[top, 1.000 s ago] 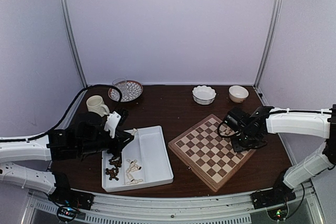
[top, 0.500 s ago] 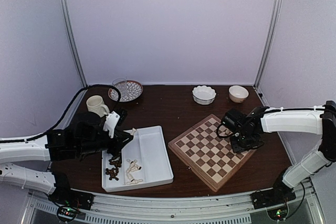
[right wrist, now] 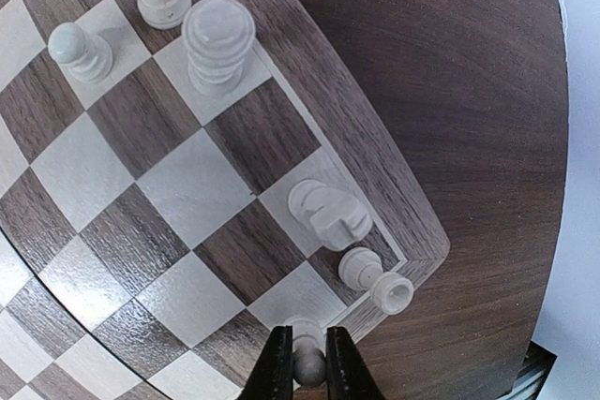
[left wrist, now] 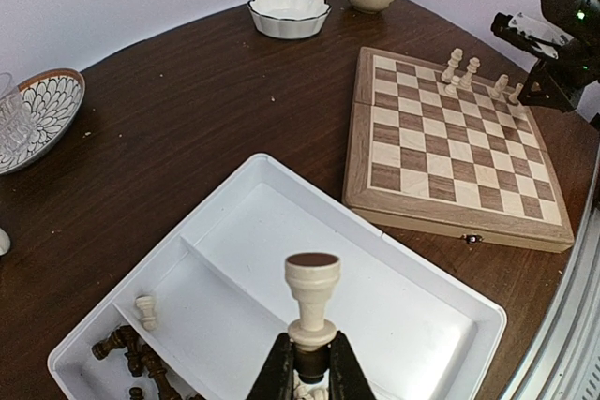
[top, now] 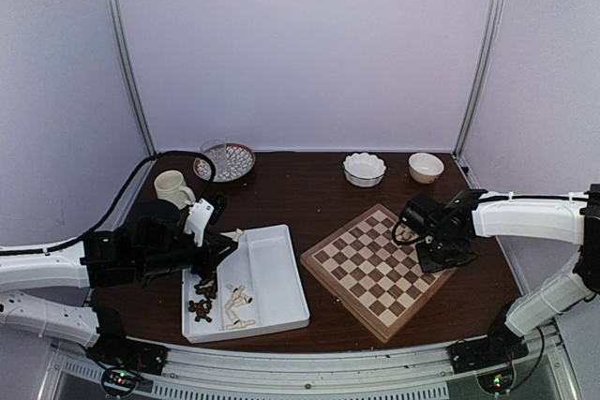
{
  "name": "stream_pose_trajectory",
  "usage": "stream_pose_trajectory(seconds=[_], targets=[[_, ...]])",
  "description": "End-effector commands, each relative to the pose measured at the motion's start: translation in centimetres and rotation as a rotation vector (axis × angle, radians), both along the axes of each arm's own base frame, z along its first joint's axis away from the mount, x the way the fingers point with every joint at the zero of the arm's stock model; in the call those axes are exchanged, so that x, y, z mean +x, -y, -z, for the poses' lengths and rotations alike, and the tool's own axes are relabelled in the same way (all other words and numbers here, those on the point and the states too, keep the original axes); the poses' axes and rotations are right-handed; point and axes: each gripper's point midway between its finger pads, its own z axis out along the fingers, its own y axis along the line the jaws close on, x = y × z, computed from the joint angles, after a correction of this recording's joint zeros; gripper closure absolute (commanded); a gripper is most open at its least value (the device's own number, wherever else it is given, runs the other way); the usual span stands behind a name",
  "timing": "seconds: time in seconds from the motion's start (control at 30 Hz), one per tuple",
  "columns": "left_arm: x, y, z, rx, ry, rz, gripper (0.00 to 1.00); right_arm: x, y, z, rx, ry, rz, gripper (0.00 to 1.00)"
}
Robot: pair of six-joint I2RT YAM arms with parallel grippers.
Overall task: Set up the chess pieces on the board
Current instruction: Place the pawn on a2.
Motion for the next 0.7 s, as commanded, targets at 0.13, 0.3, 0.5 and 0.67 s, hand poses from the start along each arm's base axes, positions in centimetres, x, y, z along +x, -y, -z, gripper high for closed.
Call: stream_pose_trajectory(seconds=[0.13, 0.3, 0.5, 0.67], targets=[[0.0, 0.4, -0.3, -0.024, 0.002, 0.005, 0.96, -0.2, 0.5, 1.0, -0.036, -0.024, 0.007, 0.84], [0.0, 0.4, -0.3, -0.027, 0.001, 0.007, 0.96, -0.2, 0.6, 0.7, -0.036, -0.019, 0.008, 0.65], [-0.1, 0.5, -0.3, -0.029, 0.0, 0.01, 0.96, 0.2, -0.1, -1.5, -0.032, 0.019, -0.019, 0.64], [-0.2, 0.9, -0.2, -0.029, -0.01, 0.029, 0.96, 0.7, -3.7, -6.3, -0.039, 0.116, -0.167, 0.64]])
